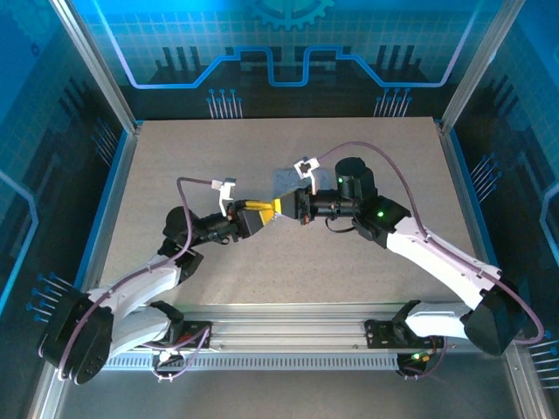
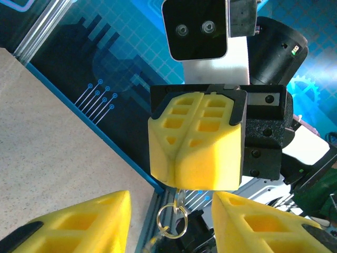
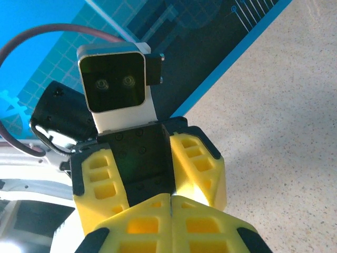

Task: Unlock a padlock with a key

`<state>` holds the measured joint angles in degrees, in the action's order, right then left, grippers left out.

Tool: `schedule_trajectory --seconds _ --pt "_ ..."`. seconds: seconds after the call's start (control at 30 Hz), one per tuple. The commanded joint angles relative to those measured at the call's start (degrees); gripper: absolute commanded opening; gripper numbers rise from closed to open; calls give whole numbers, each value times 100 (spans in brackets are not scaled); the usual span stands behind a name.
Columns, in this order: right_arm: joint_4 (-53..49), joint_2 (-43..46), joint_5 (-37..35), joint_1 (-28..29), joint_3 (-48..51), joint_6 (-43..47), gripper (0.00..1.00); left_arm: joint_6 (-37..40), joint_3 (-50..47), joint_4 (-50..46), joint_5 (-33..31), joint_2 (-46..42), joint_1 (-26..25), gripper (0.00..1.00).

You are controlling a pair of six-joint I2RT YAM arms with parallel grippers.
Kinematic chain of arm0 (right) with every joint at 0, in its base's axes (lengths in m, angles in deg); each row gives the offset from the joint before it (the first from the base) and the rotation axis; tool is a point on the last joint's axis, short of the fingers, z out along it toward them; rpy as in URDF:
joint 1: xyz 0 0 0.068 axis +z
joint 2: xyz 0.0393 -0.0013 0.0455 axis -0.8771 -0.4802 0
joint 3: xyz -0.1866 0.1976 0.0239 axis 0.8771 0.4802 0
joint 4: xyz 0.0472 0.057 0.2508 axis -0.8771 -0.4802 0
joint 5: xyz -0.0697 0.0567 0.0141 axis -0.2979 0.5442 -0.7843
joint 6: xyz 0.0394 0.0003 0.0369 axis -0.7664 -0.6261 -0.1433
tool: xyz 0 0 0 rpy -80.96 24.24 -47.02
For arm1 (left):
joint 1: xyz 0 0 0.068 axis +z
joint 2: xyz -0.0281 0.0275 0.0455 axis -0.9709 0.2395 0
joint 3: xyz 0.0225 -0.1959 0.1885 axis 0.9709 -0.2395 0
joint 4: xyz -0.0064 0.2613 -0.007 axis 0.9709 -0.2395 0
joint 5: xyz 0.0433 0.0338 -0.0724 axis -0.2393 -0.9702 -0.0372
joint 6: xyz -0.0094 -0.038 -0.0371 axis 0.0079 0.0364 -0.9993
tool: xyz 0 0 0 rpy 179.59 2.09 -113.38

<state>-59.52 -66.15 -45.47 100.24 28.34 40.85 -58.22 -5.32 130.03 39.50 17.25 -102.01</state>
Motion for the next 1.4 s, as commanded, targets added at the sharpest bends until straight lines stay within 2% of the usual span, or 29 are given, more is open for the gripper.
schedule_trajectory --seconds 0.0,0.23,0.47,0.83,0.93,1.1,1.3,1.33,1.37 --pt "295 113 -141 -5 70 -127 0 -291 72 759 121 120 12 41" --pt "468 166 -327 -7 141 -217 0 -362 93 761 143 227 7 38" --pt "610 148 -358 24 135 -293 0 -389 157 776 138 309 -12 31" --pt "561 143 -384 105 161 -211 0 -565 190 1084 90 466 -15 28" --pt "533 149 -402 107 157 -190 0 -606 208 1145 112 495 -15 21" --pt "496 123 -402 125 123 -171 0 -590 208 1166 116 507 -15 0" --pt "441 135 -495 132 108 -172 0 -520 96 1156 47 447 -15 0" --pt "412 147 -536 127 96 -179 2 -500 73 1123 33 428 -14 0" --pt "349 173 -608 132 89 -178 11 -447 38 1056 21 399 -14 0"
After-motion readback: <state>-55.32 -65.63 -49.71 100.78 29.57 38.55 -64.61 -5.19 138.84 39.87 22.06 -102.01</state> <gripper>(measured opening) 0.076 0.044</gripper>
